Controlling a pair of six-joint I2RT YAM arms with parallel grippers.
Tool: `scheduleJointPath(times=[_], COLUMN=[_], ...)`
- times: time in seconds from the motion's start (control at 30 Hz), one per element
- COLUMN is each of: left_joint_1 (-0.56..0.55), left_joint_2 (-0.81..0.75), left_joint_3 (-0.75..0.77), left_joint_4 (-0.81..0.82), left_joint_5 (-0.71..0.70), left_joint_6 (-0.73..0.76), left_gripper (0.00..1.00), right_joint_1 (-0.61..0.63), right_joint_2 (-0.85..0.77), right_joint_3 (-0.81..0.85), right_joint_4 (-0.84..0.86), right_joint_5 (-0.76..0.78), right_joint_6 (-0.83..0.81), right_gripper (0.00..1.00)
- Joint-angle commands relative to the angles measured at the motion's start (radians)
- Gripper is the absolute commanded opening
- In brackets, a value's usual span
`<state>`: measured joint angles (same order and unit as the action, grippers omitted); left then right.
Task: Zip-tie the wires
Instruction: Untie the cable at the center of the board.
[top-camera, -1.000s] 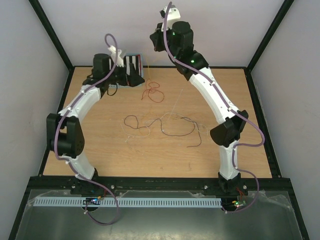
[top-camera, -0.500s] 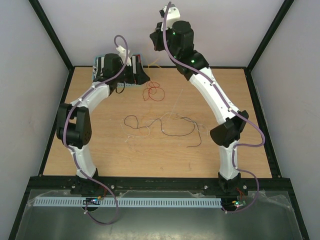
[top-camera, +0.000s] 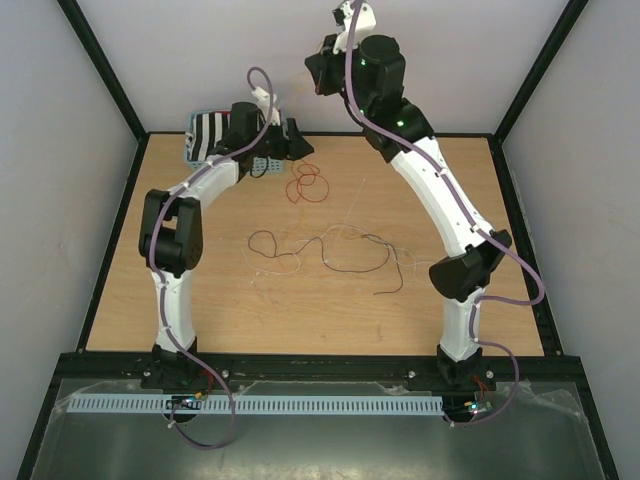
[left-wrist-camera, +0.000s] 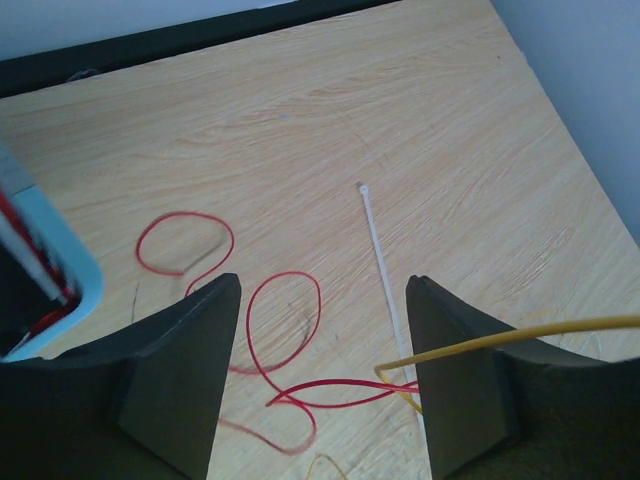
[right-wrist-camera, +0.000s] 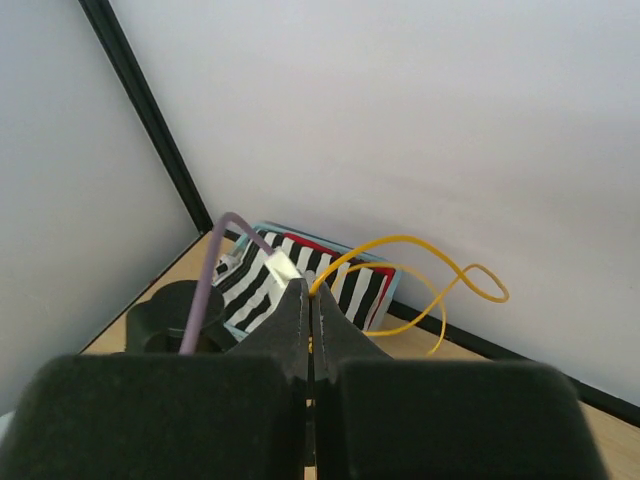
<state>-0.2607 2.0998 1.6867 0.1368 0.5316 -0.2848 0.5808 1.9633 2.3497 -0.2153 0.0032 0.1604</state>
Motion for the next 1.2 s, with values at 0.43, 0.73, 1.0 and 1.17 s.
scheduleJointPath(times=[0.43,0.73,1.0,1.17], left_joint_1=[0.051,-0.134,-0.175,-0.143], left_joint_2=[-0.140,-0.145,-0.088,-0.116], left_joint_3=[0.016,0.024,0.085,0.066], left_joint_4=[-0.077,-0.167,-0.120,-0.108], left_joint_5=[-0.164,-0.629,-0.883,-0.919], left_joint_6=[0.318,0.900,1.077,1.086], left_gripper=[0.00,0.00,0.00,0.00], right_joint_1=[-0.057,-0.070,-0.071,-0.138], right_joint_2=[-0.154,-0.182,-0.218,-0.267], right_joint_3=[-0.244,-0.396,-0.496,-0.586], right_joint_4=[0.010,0.011,0.011,0.011], right_joint_5=[0.237,0.338,0.449,0.510], right_joint_6=[-0.168,-0.208,-0.233,-0.213], right_gripper=[0.00,0.00,0.00,0.00])
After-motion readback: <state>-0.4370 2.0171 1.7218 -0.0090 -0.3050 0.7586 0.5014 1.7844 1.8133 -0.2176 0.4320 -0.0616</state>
